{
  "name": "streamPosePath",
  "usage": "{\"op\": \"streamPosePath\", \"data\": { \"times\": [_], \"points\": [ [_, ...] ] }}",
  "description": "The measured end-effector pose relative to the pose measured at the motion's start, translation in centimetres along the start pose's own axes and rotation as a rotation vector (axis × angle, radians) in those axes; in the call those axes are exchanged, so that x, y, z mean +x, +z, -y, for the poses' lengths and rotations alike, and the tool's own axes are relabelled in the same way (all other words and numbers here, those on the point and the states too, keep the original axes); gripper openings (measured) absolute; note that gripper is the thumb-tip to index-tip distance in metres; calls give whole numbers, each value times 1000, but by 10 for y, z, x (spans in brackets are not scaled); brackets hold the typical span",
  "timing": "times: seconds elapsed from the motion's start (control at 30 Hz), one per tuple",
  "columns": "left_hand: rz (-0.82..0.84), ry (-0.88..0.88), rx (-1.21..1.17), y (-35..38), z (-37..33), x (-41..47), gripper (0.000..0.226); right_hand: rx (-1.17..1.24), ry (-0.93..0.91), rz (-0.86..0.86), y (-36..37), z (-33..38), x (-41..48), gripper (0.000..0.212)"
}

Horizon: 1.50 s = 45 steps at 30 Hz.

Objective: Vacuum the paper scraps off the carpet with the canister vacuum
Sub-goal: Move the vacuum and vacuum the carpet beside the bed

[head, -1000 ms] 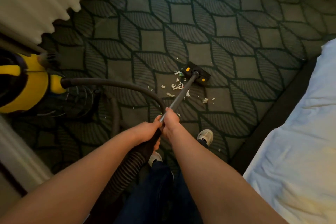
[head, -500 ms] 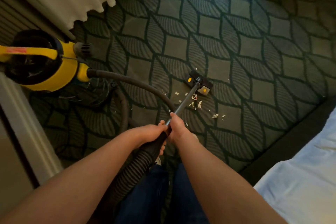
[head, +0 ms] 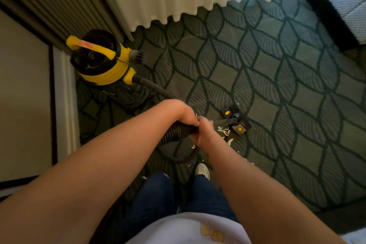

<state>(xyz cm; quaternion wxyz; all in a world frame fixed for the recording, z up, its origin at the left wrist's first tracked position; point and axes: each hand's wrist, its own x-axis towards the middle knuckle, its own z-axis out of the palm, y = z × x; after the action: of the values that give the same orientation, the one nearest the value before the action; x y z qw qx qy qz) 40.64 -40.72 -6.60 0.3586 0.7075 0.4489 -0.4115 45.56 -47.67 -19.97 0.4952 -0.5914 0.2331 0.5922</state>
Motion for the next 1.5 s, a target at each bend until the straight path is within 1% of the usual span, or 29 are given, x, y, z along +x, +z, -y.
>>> {"op": "streamPosePath", "data": {
  "times": [0.1, 0.17, 0.23, 0.3, 0.37, 0.47, 0.57, 0.63, 0.73, 0.8, 0.9, 1.03, 1.1, 1.23, 1.4, 1.5],
  "points": [
    [-11, -17, 75, -14, 1, 3, 52, -77, 39, 67, 8, 12, 1, 82],
    [-39, -18, 80, -23, 4, 2, 47, -96, 51, 64, 15, 17, 2, 80],
    [-70, -25, 102, -32, 11, 4, 44, -138, 38, 61, 31, 19, -1, 70],
    [-113, -49, 134, -41, 23, 8, 34, -178, 30, 53, 53, 18, 4, 60],
    [-205, -75, 172, -54, 39, 10, 28, -179, 8, 64, 76, 15, 14, 63],
    [-325, -75, 192, -78, 68, 15, 24, -101, -7, 54, 116, 13, 22, 68],
    [-408, -70, 162, -101, 107, 29, 30, -29, -59, 9, 166, 12, 16, 61],
    [-488, -52, 122, -117, 138, 37, 41, -3, -98, -92, 196, 10, 17, 52],
    [-565, -24, 10, -140, 197, 47, 56, -16, -116, -201, 234, 4, 23, 47],
    [-566, -23, -76, -154, 237, 56, 58, -14, -113, -244, 253, -3, 28, 45],
    [-555, -56, -176, -168, 286, 71, 56, -17, -119, -280, 282, -8, 34, 46],
    [-513, -78, -343, -185, 323, 92, 53, -20, -142, -285, 316, -7, 41, 50],
    [-510, -80, -377, -196, 333, 101, 49, -22, -138, -288, 325, -6, 47, 52],
    [-481, -86, -302, -214, 344, 119, 41, -42, -69, -295, 332, -10, 58, 52],
    [-420, -45, -155, -229, 347, 144, 53, -79, -4, -304, 340, -6, 66, 59],
    [-362, -29, -58, -237, 348, 163, 54, -109, -44, -288, 343, 6, 69, 52]
  ]
}}
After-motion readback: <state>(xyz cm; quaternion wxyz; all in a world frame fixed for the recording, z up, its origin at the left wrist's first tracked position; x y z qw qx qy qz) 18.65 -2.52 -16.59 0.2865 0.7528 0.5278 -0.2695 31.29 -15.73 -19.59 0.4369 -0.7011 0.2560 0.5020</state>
